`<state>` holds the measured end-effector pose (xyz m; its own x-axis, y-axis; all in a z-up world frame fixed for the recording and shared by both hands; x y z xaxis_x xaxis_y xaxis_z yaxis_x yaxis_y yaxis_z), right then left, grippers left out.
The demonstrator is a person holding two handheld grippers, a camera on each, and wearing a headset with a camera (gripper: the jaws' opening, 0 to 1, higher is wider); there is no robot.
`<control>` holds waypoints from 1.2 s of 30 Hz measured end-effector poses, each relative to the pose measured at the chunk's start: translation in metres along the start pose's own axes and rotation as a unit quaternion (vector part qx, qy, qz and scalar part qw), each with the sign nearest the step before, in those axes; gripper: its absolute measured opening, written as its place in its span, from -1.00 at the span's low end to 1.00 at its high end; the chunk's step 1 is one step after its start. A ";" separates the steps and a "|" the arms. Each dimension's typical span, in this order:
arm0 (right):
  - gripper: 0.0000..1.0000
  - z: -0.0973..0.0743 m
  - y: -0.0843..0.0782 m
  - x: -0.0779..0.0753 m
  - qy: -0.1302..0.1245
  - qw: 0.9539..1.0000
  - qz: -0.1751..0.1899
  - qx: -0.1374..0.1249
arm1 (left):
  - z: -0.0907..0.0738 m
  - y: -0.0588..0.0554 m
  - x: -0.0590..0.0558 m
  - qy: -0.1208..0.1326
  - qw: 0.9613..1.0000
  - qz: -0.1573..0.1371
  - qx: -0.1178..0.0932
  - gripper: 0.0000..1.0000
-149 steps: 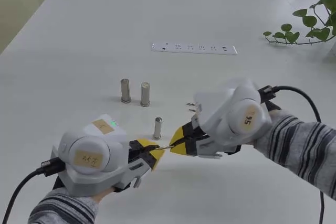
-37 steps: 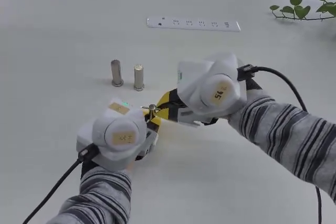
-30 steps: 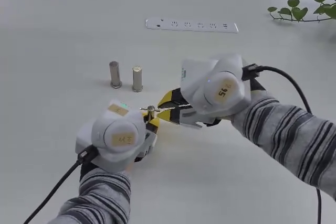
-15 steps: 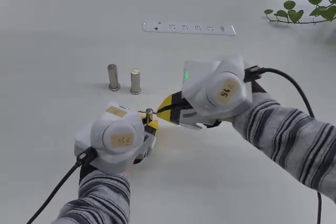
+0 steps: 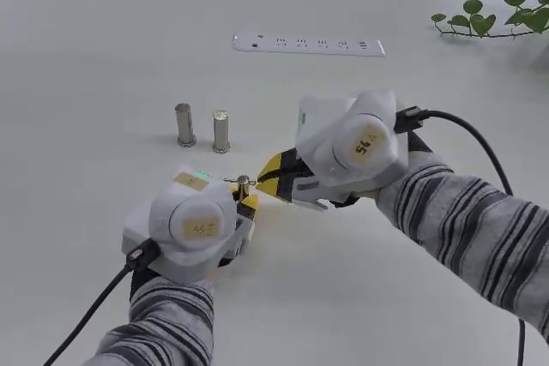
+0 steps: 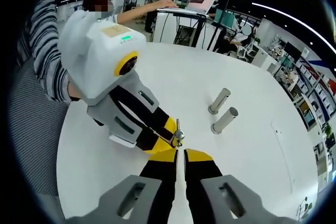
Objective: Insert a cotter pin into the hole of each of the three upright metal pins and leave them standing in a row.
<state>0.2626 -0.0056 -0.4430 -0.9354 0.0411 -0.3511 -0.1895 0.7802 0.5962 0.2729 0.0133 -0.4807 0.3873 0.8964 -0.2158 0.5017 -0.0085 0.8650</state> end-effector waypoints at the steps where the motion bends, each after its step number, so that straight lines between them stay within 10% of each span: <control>1: -0.99 0.000 -0.002 -0.002 -0.005 1.000 0.008 0.001 | 0.000 0.000 0.000 0.000 1.000 -0.001 0.001 -0.89; 9: -0.82 -0.009 -0.010 -0.015 -0.042 0.991 0.124 -0.028 | 0.000 0.003 0.009 -0.001 1.000 0.017 0.006 -0.90; 26: -0.50 -0.018 -0.024 -0.010 -0.067 0.973 0.218 -0.046 | -0.010 0.023 0.073 0.051 0.999 0.017 -0.003 -0.90; 36: -0.49 -0.016 -0.029 -0.005 -0.071 0.966 0.243 -0.048 | -0.011 0.029 0.092 0.059 0.998 0.019 -0.009 -0.89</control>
<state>0.2678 -0.0385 -0.4469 -0.8719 0.4785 -0.1040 0.2291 0.5863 0.7770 0.3139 0.1004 -0.4704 0.3111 0.9417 -0.1282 0.4739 -0.0368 0.8798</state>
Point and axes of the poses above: the centre of the closed fingertips' face, and the gripper's own axes: z roughly forward along the fingers, x roughly to its left, y roughly out of its top, the point moved 1 cm from there along -z, roughly backward along the fingers, and after that the axes turned 10 degrees about -z, right-handed, at the moved point
